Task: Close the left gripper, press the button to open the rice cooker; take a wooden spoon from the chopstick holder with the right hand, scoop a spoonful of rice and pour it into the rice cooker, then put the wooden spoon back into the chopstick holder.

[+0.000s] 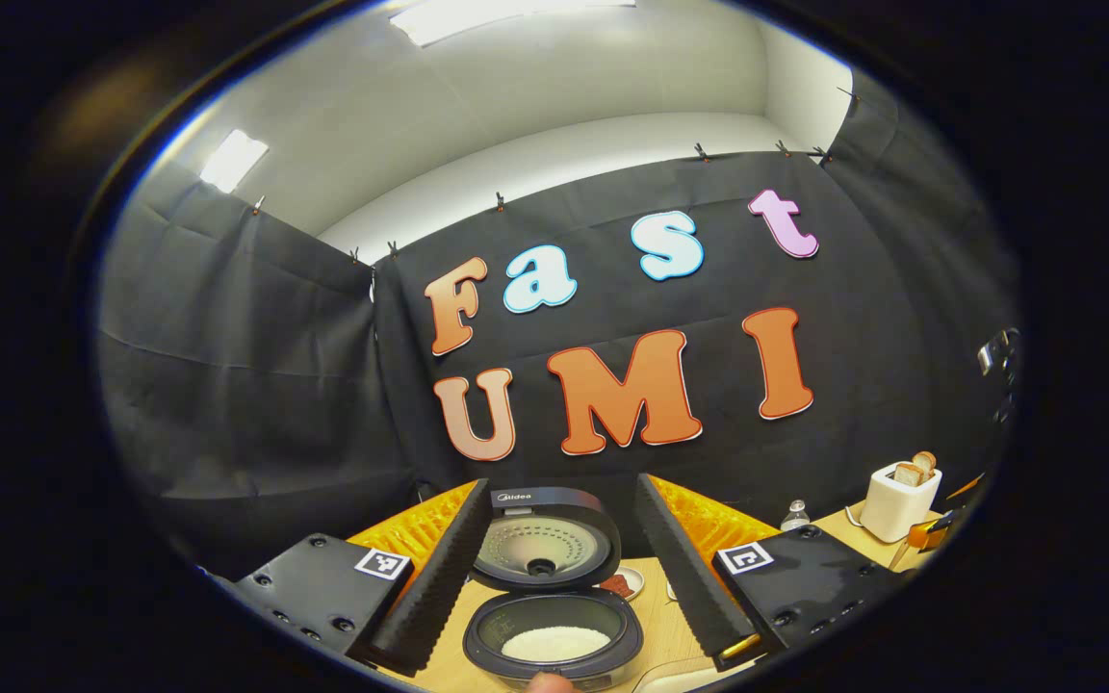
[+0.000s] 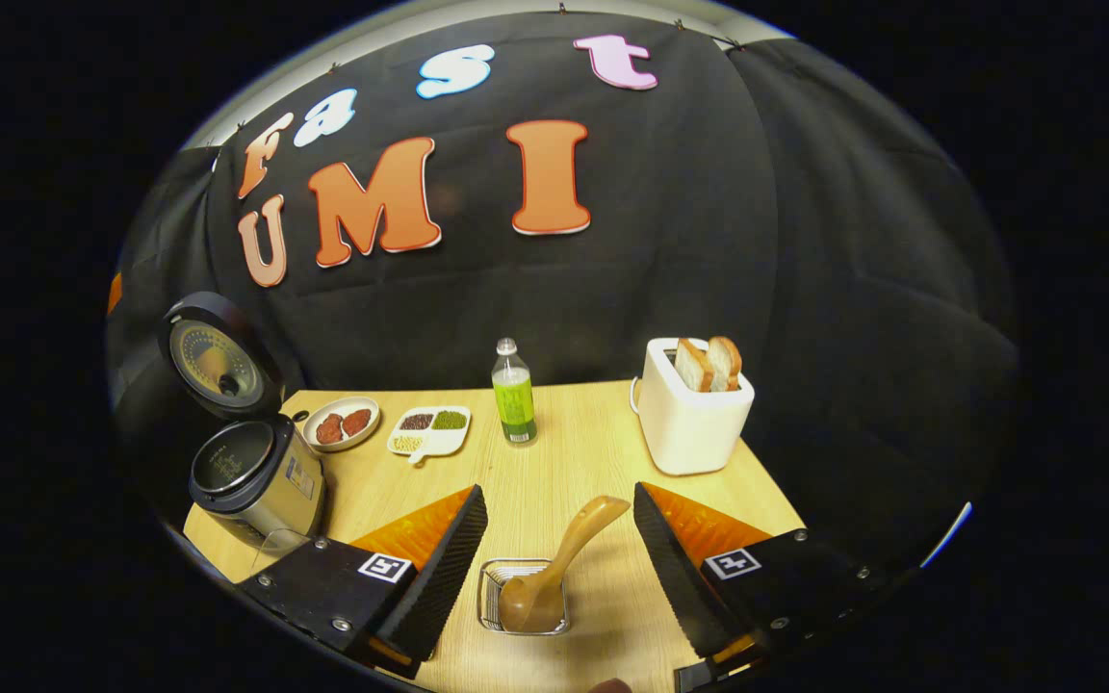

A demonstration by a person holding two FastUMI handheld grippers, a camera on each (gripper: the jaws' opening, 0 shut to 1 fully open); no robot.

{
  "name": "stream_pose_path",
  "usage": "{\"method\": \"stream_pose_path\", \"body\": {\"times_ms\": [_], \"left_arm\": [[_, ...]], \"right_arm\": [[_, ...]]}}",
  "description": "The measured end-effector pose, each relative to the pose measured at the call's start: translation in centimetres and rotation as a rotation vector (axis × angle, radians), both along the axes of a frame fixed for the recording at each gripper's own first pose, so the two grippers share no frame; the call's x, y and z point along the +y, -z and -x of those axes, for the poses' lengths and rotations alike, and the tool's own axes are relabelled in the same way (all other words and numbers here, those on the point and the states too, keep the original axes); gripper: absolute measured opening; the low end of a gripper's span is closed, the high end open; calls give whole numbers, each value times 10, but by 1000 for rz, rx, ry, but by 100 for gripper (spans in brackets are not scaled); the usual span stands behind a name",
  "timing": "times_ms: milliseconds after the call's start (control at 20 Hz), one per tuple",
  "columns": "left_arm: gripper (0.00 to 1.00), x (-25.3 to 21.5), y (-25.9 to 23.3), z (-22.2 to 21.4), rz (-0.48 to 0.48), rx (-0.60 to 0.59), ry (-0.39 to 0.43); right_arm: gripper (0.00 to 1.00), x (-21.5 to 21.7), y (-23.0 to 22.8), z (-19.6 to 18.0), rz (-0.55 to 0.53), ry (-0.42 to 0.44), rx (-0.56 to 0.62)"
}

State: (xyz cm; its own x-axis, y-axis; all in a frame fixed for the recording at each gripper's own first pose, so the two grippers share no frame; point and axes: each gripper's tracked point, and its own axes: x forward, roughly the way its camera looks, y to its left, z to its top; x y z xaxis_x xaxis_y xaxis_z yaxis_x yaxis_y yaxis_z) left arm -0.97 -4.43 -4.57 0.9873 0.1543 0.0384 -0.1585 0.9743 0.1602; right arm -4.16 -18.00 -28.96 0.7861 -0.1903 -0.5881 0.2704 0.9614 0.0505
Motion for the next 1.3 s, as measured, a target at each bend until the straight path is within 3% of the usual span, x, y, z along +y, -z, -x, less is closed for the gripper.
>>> {"method": "stream_pose_path", "body": {"times_ms": [500, 750, 800, 1050, 1100, 1200, 1250, 1300], "left_arm": [[100, 8, 19, 18, -25, 93, -108], [100, 6, 20, 23, -42, 106, -125], [94, 3, 21, 23, -42, 107, -121], [94, -3, 20, 23, -35, 105, -106], [100, -3, 20, 24, -35, 104, -106], [100, 0, 20, 26, -34, 102, -109], [94, 1, 21, 27, -32, 101, -110], [100, 2, 22, 28, -29, 103, -110]], "right_arm": [[92, -3, 103, -6, -169, -17, 223], [66, -4, 124, -11, -221, 10, 252], [62, -5, 126, -13, -218, 17, 258], [24, 5, 127, -16, -270, 26, 266], [23, 7, 124, -14, -281, 27, 263], [19, 9, 122, -15, -315, 49, 256], [17, 8, 123, -15, -322, 61, 261], [17, 9, 123, -13, -327, 66, 262]]}}
